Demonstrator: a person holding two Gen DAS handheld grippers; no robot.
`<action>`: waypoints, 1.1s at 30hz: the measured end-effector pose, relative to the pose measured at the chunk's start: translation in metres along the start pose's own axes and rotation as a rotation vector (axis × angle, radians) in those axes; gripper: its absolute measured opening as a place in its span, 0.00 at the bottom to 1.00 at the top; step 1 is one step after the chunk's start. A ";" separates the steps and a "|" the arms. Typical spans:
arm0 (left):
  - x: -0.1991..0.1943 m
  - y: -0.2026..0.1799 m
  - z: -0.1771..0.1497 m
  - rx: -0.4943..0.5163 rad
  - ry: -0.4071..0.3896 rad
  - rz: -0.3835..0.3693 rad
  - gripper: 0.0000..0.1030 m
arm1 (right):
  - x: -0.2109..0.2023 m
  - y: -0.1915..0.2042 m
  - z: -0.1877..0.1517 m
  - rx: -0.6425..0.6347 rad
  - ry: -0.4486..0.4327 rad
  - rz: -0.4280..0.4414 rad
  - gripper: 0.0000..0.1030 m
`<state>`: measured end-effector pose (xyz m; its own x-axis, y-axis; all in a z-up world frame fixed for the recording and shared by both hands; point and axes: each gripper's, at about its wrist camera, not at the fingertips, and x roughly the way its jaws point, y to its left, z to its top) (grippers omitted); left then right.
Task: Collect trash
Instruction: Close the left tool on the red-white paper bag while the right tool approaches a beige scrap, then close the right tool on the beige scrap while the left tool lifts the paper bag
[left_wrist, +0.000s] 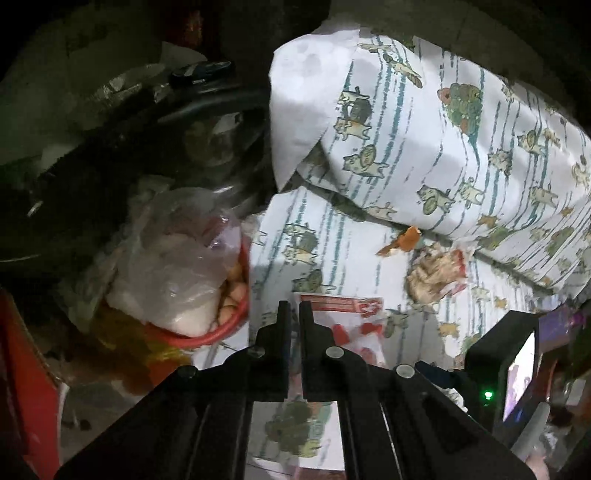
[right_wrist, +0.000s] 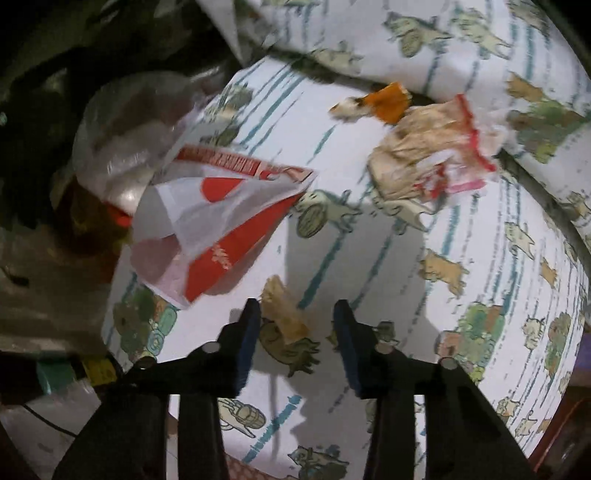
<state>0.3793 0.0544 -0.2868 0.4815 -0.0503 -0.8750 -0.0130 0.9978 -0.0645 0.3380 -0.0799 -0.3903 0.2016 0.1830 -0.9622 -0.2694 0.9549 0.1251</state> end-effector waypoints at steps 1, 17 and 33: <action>-0.001 0.003 0.000 -0.002 0.004 -0.002 0.04 | 0.002 0.002 0.000 -0.005 0.003 -0.007 0.29; 0.033 -0.027 -0.004 0.050 0.142 -0.124 0.56 | -0.027 -0.064 -0.012 0.247 -0.030 0.087 0.11; 0.094 -0.069 -0.022 0.239 0.279 -0.076 0.11 | -0.071 -0.149 -0.012 0.427 -0.113 0.062 0.11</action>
<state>0.4061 -0.0198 -0.3758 0.2153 -0.1010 -0.9713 0.2348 0.9708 -0.0489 0.3523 -0.2376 -0.3435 0.3056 0.2449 -0.9201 0.1238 0.9479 0.2934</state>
